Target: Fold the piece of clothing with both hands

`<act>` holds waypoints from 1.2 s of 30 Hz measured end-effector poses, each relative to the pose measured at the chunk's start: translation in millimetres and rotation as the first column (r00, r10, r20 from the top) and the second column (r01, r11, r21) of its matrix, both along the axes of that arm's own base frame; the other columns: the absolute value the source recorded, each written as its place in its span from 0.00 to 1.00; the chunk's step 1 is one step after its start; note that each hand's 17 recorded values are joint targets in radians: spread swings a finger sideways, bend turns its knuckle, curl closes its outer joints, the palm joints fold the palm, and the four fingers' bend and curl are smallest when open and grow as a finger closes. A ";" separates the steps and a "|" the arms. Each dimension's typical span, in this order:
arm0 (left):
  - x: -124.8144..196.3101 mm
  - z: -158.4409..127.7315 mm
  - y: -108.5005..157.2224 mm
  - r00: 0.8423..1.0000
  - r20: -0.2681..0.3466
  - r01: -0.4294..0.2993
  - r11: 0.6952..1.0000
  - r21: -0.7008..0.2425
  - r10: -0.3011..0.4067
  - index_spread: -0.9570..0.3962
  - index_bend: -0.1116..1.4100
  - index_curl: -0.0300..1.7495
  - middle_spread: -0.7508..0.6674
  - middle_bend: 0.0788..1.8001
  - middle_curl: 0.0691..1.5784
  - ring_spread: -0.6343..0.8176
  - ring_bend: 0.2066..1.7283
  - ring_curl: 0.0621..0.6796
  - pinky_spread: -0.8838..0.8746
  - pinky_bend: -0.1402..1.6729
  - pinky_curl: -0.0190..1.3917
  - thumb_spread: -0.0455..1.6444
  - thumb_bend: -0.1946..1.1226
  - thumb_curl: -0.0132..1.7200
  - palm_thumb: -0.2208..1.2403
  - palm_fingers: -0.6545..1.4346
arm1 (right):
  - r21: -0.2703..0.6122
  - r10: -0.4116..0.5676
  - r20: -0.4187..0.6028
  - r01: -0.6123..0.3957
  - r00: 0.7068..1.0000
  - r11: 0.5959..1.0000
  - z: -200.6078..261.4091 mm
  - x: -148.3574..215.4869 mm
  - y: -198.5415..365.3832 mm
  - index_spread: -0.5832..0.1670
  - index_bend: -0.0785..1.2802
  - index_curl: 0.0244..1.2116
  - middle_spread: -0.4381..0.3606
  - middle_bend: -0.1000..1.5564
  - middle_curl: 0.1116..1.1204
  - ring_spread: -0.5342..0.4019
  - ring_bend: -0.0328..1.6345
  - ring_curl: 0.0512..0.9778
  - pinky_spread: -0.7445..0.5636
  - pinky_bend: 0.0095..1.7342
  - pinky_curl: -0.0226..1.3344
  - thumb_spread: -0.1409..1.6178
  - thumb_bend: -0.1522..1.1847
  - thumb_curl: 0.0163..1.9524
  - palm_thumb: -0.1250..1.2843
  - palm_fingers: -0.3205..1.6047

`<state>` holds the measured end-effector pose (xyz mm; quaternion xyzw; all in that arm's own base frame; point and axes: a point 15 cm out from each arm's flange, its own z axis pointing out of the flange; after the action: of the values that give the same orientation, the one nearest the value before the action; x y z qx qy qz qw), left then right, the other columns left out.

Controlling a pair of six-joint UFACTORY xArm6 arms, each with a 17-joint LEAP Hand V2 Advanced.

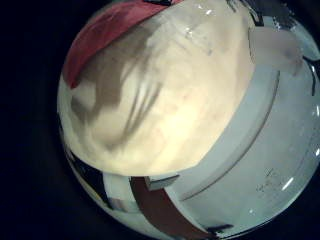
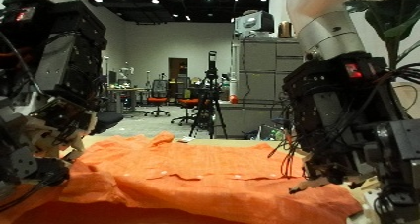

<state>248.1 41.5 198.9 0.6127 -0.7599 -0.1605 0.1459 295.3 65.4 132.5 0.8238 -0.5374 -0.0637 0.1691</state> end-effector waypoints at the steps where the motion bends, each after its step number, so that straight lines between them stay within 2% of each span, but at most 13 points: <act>1: 0.5 0.5 -0.2 1.000 0.001 -0.001 1.000 -0.001 0.001 0.17 0.28 0.64 0.11 0.46 0.65 0.12 0.74 0.77 0.17 0.77 0.46 0.56 0.13 0.34 0.69 0.82 | -0.005 0.004 -0.014 -0.004 1.000 1.000 -4.4 -1.9 0.4 0.45 0.34 0.37 0.47 0.42 0.32 0.60 0.44 0.28 0.72 0.33 0.27 0.62 0.11 0.17 0.47 0.26; 6: -0.2 1.8 -0.5 1.000 -0.002 0.000 1.000 -0.001 0.000 0.16 0.26 0.66 0.10 0.46 0.65 0.12 0.74 0.77 0.17 0.76 0.46 0.56 0.13 0.34 0.68 0.83 | -0.019 0.019 -0.026 -0.020 0.999 1.000 -15.6 -0.3 -0.3 0.40 0.36 0.37 0.40 0.45 0.33 0.50 0.47 0.28 0.65 0.27 0.24 0.62 0.11 0.18 0.55 0.36; 9: -0.8 1.6 -0.6 1.000 -0.005 0.000 1.000 -0.001 0.000 0.16 0.25 0.67 0.10 0.45 0.66 0.12 0.73 0.77 0.17 0.76 0.46 0.56 0.13 0.34 0.68 0.83 | -0.028 0.021 -0.013 -0.022 1.000 0.999 -16.6 3.2 -0.9 0.33 0.36 0.37 0.34 0.48 0.35 0.37 0.56 0.31 0.50 0.34 0.24 0.61 0.12 0.19 0.62 0.57; 10: -0.8 1.6 -0.6 1.000 -0.005 0.000 1.000 -0.001 0.000 0.15 0.25 0.68 0.10 0.45 0.66 0.12 0.73 0.77 0.17 0.76 0.46 0.56 0.13 0.34 0.68 0.83 | -0.030 0.022 -0.002 -0.022 1.000 0.999 -16.7 5.6 -0.4 0.29 0.35 0.37 0.30 0.49 0.36 0.32 0.58 0.32 0.40 0.39 0.24 0.61 0.11 0.20 0.64 0.65; 12: -0.3 2.0 -0.6 1.000 -0.003 0.000 1.000 -0.001 0.000 0.15 0.24 0.68 0.10 0.45 0.66 0.12 0.73 0.77 0.17 0.76 0.46 0.56 0.13 0.34 0.68 0.83 | -0.033 0.020 0.018 -0.020 1.000 0.999 -16.6 10.1 0.0 0.25 0.40 0.40 0.27 0.51 0.39 0.28 0.61 0.35 0.28 0.46 0.27 0.60 0.11 0.21 0.68 0.80; 13: -0.2 2.1 -0.6 1.000 -0.003 0.000 1.000 -0.001 0.000 0.15 0.24 0.69 0.10 0.45 0.66 0.12 0.73 0.77 0.17 0.76 0.46 0.56 0.13 0.34 0.68 0.83 | -0.034 0.021 0.030 -0.020 0.999 0.999 -16.4 13.2 0.2 0.24 0.40 0.42 0.27 0.52 0.40 0.28 0.61 0.37 0.26 0.48 0.28 0.60 0.11 0.21 0.68 0.79; 14: 0.0 2.3 -0.7 1.000 -0.003 0.000 1.000 0.000 0.000 0.15 0.24 0.69 0.10 0.45 0.67 0.12 0.73 0.76 0.17 0.76 0.46 0.56 0.13 0.34 0.68 0.83 | -0.033 0.021 0.037 -0.020 0.999 0.999 -16.4 14.7 0.4 0.24 0.47 0.46 0.27 0.56 0.43 0.28 0.63 0.40 0.23 0.50 0.30 0.60 0.11 0.21 0.70 0.87; 18: -0.5 3.9 -1.2 1.000 -0.005 0.001 1.000 0.000 -0.001 0.15 0.23 0.70 0.09 0.45 0.67 0.12 0.73 0.76 0.16 0.76 0.45 0.56 0.13 0.34 0.68 0.83 | -0.035 0.016 0.051 -0.014 0.999 0.999 -14.5 18.4 0.2 0.26 0.60 0.55 0.29 0.66 0.51 0.29 0.70 0.46 0.24 0.59 0.36 0.59 0.13 0.24 0.79 0.88; 22: -1.5 7.4 -1.2 1.000 -0.011 0.001 1.000 0.000 -0.001 0.14 0.22 0.71 0.09 0.44 0.67 0.12 0.73 0.76 0.16 0.76 0.45 0.56 0.13 0.34 0.68 0.83 | -0.027 0.003 0.069 -0.001 0.998 1.000 -11.2 22.5 -2.1 0.29 0.70 0.62 0.32 0.74 0.57 0.31 0.77 0.52 0.28 0.67 0.41 0.60 0.16 0.27 0.87 0.84; 28: -3.0 13.9 -0.4 1.000 -0.011 0.005 1.000 0.001 -0.005 0.14 0.21 0.72 0.09 0.44 0.68 0.12 0.72 0.76 0.16 0.76 0.45 0.56 0.13 0.34 0.68 0.84 | -0.023 -0.008 0.089 0.010 0.996 1.000 -0.7 25.4 -5.7 0.35 0.78 0.67 0.35 0.80 0.62 0.33 0.82 0.58 0.34 0.74 0.47 0.60 0.18 0.30 0.93 0.79; 31: -4.0 14.3 -1.0 1.000 -0.018 0.009 1.000 0.003 -0.009 0.14 0.21 0.73 0.09 0.44 0.68 0.12 0.72 0.76 0.16 0.76 0.45 0.56 0.13 0.34 0.68 0.84 | -0.013 -0.011 0.118 0.012 0.993 1.000 10.6 28.3 -5.8 0.38 0.80 0.69 0.36 0.82 0.63 0.34 0.84 0.60 0.35 0.75 0.49 0.60 0.17 0.32 0.93 0.77; 34: -5.2 14.5 -2.3 1.000 -0.021 0.009 1.000 0.001 -0.009 0.14 0.20 0.73 0.09 0.44 0.68 0.12 0.72 0.76 0.16 0.76 0.45 0.56 0.13 0.34 0.68 0.84 | 0.007 -0.031 0.167 0.030 0.985 1.000 26.1 34.5 -8.4 0.39 0.80 0.70 0.36 0.82 0.63 0.34 0.84 0.60 0.35 0.74 0.49 0.65 0.08 0.30 0.80 0.76; 36: -6.8 15.1 -3.3 1.000 -0.023 0.007 1.000 -0.001 -0.007 0.14 0.20 0.73 0.09 0.43 0.68 0.12 0.72 0.76 0.16 0.76 0.45 0.57 0.13 0.34 0.68 0.83 | 0.016 -0.042 0.195 0.040 0.980 0.999 38.5 36.7 -11.6 0.37 0.74 0.68 0.36 0.78 0.60 0.33 0.81 0.57 0.30 0.72 0.47 0.67 0.06 0.27 0.71 0.72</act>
<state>241.3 38.1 214.0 0.6079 -0.7605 -0.1679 0.1544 332.0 53.8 171.0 0.8159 -0.5678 0.0106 0.1091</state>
